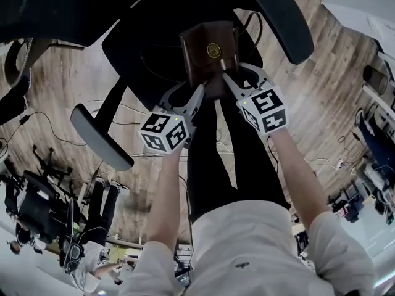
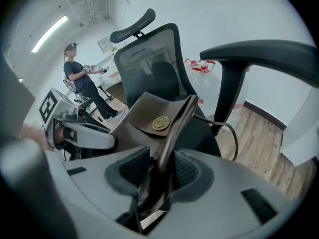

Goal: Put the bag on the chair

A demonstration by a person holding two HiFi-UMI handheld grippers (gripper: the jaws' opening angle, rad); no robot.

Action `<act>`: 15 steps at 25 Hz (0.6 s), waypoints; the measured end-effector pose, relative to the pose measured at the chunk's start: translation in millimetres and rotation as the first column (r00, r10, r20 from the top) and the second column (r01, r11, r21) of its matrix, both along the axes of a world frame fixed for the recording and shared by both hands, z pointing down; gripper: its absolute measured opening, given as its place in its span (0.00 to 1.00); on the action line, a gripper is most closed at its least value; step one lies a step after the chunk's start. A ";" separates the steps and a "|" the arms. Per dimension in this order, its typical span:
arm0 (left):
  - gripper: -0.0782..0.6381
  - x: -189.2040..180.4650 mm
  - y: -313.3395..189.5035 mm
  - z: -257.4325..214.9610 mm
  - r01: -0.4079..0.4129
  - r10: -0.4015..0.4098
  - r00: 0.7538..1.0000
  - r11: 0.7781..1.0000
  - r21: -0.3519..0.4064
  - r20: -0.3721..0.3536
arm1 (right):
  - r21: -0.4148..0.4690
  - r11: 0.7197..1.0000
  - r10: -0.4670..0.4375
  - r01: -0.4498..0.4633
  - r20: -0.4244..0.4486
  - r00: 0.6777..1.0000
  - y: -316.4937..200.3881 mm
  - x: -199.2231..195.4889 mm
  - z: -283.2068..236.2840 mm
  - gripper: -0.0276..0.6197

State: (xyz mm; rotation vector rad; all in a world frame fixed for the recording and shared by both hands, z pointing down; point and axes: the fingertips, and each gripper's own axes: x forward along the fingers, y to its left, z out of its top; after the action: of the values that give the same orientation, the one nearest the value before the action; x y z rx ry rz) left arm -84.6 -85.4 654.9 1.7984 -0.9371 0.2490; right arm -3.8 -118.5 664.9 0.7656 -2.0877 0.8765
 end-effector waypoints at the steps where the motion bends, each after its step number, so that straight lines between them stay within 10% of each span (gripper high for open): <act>1: 0.27 1.0 -0.4 3.8 -0.003 0.003 1.000 1.000 -0.002 0.001 | 0.000 1.000 0.000 0.000 -0.004 1.000 -0.3 1.0 3.9 0.23; 15: 0.28 12.1 -5.4 55.1 -0.059 0.060 0.998 0.997 -0.040 0.022 | -0.027 1.000 -0.015 0.013 -0.068 0.998 -3.9 9.6 52.3 0.23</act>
State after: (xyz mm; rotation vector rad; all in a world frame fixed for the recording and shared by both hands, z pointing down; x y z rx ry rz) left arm -72.5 -90.8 710.1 1.7920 -0.8902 0.3248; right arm 5.8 -122.3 717.2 0.7560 -2.0158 0.8577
